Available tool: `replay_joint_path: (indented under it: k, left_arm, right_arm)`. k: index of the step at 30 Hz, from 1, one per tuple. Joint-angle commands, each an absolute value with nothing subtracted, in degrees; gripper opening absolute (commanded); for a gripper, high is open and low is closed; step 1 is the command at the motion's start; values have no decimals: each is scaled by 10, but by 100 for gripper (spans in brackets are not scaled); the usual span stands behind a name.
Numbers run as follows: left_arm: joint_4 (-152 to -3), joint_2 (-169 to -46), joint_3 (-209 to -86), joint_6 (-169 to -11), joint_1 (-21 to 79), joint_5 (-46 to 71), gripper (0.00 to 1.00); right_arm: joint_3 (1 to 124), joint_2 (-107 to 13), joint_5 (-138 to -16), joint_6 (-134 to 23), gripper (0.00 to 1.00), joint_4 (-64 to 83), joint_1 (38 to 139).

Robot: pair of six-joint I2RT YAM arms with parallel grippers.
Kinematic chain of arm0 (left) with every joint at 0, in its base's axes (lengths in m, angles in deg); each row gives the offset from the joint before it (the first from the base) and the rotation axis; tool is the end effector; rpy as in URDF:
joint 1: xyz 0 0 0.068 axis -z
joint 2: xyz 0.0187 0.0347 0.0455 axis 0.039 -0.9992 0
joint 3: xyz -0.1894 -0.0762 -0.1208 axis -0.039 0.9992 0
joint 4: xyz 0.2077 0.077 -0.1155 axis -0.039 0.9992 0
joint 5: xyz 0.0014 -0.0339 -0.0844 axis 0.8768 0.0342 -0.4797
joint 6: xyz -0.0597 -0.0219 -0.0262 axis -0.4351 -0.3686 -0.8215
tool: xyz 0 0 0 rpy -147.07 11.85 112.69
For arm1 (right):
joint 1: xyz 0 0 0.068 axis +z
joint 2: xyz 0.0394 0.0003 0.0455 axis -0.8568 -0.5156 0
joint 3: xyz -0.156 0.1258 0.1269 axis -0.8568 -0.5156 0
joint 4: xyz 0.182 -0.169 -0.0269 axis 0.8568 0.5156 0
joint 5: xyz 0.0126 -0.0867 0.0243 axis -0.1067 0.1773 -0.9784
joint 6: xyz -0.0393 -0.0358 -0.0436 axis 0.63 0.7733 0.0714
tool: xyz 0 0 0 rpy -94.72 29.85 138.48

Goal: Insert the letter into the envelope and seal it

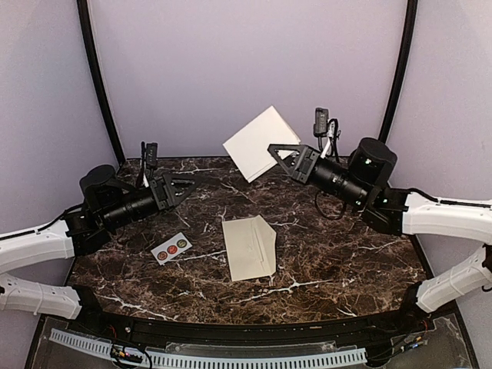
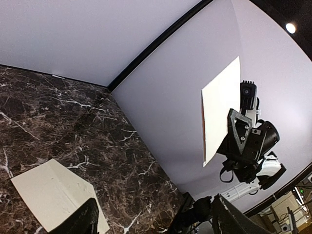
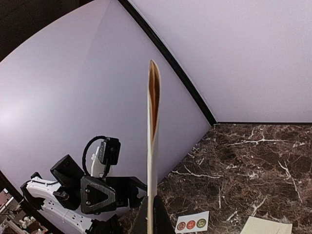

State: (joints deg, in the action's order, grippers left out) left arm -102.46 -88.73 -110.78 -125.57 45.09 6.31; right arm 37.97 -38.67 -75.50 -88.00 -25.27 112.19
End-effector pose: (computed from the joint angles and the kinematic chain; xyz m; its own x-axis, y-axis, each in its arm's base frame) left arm 0.1819 -0.1873 0.2880 -0.5647 -0.4462 -0.6943 0.6247 0.3187 -0.7129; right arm 0.1852 0.2571 0.3286 -0.4384 0.4630 -0.7703 -0.7456 0.2911 0.5994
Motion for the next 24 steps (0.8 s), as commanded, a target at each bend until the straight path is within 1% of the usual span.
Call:
replay_joint_path:
  k: [1,6,12,15,17,19,20,21,22,23,24]
  left_arm:
    - [-893,-889,-1166,-1169,446,41,80]
    - [-853,-926,-1215,-1101,446,-10,82]
    - [-824,-984,-1249,-1075,455,-58,82]
    - [-826,-1001,-1253,-1069,462,-77,84]
    - [-833,-1008,-1252,-1070,466,-91,83]
    - [-842,-1016,-1252,-1071,470,-109,76]
    - [-849,-1018,-1252,-1071,471,-115,68]
    - [-852,-1021,-1251,-1073,473,-126,63]
    - [-864,-1023,-1250,-1078,474,-131,54]
    - [-871,-1023,-1245,-1081,475,-138,50]
    - [-887,-1024,-1243,-1088,476,-141,42]
  right_arm:
    - [408,-370,-800,-821,0,-67,1102]
    - [417,-372,-877,-792,0,-10,1098]
    - [458,-412,-1000,-756,0,55,1098]
    - [475,-429,-1023,-739,0,86,1098]
    - [482,-435,-1033,-731,0,103,1098]
    - [486,-442,-1046,-727,0,106,1098]
    - [489,-445,-1051,-725,0,108,1098]
    - [493,-449,-1053,-723,0,112,1098]
    - [497,-454,-1055,-717,0,120,1098]
    - [502,-458,-1056,-714,0,127,1098]
    - [506,-461,-1056,-711,0,129,1099]
